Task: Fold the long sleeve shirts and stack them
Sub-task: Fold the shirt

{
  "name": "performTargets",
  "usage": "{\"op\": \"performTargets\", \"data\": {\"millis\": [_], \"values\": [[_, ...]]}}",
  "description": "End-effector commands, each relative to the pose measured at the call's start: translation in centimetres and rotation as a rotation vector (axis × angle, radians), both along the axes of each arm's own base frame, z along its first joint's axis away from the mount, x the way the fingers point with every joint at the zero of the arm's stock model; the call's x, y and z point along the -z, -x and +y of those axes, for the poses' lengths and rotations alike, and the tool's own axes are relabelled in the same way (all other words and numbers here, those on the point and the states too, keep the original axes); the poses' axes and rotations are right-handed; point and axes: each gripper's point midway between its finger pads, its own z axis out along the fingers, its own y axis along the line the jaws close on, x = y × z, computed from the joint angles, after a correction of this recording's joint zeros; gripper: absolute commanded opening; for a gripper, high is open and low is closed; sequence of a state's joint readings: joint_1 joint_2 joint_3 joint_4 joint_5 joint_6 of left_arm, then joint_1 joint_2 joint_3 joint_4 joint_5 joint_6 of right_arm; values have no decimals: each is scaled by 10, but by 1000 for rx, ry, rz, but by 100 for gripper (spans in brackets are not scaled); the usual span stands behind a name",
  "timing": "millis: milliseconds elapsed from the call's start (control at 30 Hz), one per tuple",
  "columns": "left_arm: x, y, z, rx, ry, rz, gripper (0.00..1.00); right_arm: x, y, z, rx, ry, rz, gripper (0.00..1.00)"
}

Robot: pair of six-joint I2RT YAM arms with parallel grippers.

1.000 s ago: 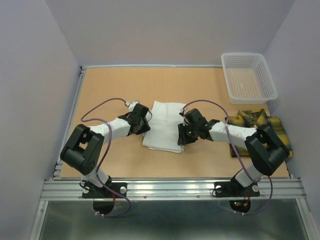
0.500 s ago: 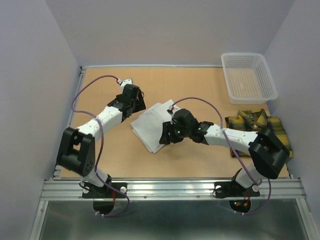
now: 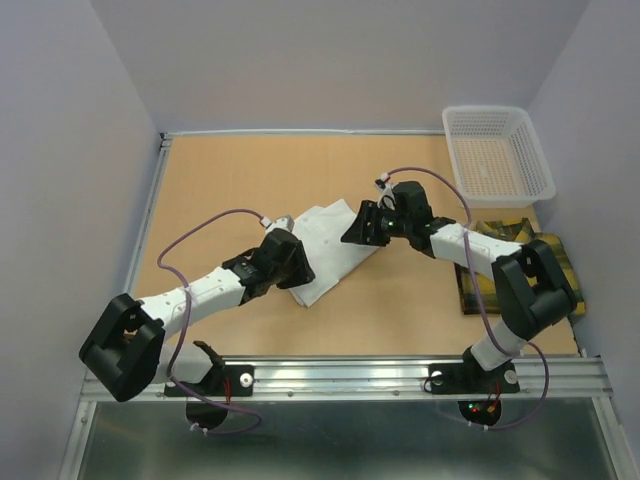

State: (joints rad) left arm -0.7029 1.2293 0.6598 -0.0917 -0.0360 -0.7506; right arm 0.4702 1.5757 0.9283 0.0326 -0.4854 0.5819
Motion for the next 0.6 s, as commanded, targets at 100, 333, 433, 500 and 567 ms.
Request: {"op": "performTargets", "data": {"millis": [100, 333, 433, 500, 567], "values": [[33, 10, -13, -4, 27, 77, 41, 6, -24, 14, -80, -203, -10, 56], [76, 34, 15, -71, -68, 192, 37, 74, -40, -49, 96, -93, 69, 55], [83, 36, 26, -98, -112, 208, 37, 89, -37, -68, 142, -61, 94, 54], [81, 30, 32, -110, -150, 199, 37, 93, -31, -72, 151, -27, 108, 54], [78, 19, 42, -144, -194, 193, 37, 93, -27, -75, 163, -17, 112, 54]]}}
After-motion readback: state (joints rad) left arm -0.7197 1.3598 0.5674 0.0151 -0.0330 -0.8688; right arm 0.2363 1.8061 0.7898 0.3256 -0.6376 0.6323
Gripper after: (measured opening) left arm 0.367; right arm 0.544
